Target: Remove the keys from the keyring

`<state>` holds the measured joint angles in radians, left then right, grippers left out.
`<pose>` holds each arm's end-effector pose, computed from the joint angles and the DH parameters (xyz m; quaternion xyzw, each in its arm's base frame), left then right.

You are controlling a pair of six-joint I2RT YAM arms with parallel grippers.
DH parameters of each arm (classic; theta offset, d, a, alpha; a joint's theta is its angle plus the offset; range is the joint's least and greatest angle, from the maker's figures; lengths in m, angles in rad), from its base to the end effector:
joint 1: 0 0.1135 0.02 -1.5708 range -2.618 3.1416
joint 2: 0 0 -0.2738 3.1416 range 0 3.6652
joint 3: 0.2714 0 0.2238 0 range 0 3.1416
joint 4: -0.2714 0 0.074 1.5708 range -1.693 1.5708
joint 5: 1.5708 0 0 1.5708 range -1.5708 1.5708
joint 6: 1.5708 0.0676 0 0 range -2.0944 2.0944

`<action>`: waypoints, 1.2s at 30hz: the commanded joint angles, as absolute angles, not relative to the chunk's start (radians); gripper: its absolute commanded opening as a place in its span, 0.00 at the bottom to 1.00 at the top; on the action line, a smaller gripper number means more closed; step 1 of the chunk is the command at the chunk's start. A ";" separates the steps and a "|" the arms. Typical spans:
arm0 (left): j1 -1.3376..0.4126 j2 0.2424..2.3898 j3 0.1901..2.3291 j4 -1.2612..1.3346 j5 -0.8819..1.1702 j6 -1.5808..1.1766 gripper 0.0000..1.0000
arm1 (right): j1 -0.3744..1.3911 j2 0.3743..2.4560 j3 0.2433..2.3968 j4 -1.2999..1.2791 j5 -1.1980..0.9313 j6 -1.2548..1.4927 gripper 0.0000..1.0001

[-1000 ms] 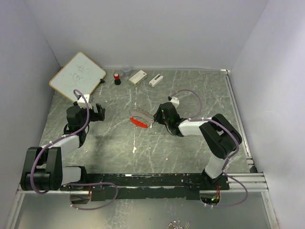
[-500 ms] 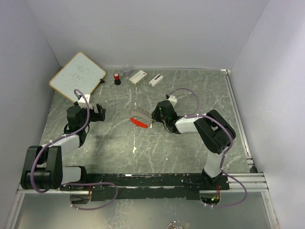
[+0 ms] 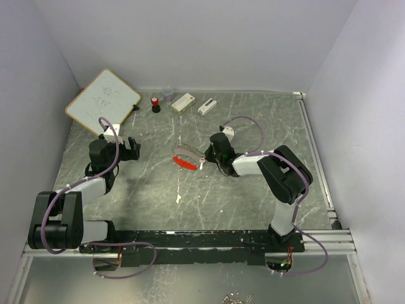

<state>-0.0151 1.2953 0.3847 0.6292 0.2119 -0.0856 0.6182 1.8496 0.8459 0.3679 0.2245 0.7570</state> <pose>0.2595 -0.0181 0.2046 0.0355 0.7965 -0.1145 0.5926 0.3138 0.2047 0.1440 0.1119 0.8814 0.2069 0.4095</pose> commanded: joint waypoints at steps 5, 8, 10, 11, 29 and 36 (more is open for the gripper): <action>-0.022 1.303 0.417 0.632 0.238 -0.082 0.98 | 0.615 1.765 0.882 0.326 0.174 0.588 0.00; -0.021 1.305 0.416 0.633 0.247 -0.081 0.98 | 0.616 1.707 0.935 0.278 0.126 0.510 0.00; -0.022 1.304 0.416 0.641 0.268 -0.080 0.98 | 0.616 1.670 0.981 0.238 0.080 0.459 0.00; -0.021 1.303 0.416 0.648 0.287 -0.079 0.98 | 0.615 1.655 0.994 0.219 0.057 0.440 0.00; -0.116 1.235 0.483 0.752 0.760 -0.151 0.98 | 0.660 1.390 1.217 -0.001 -0.237 0.289 0.00; -0.299 1.129 0.515 0.684 0.721 -0.095 0.98 | 0.679 1.320 1.217 0.019 -0.304 0.301 0.00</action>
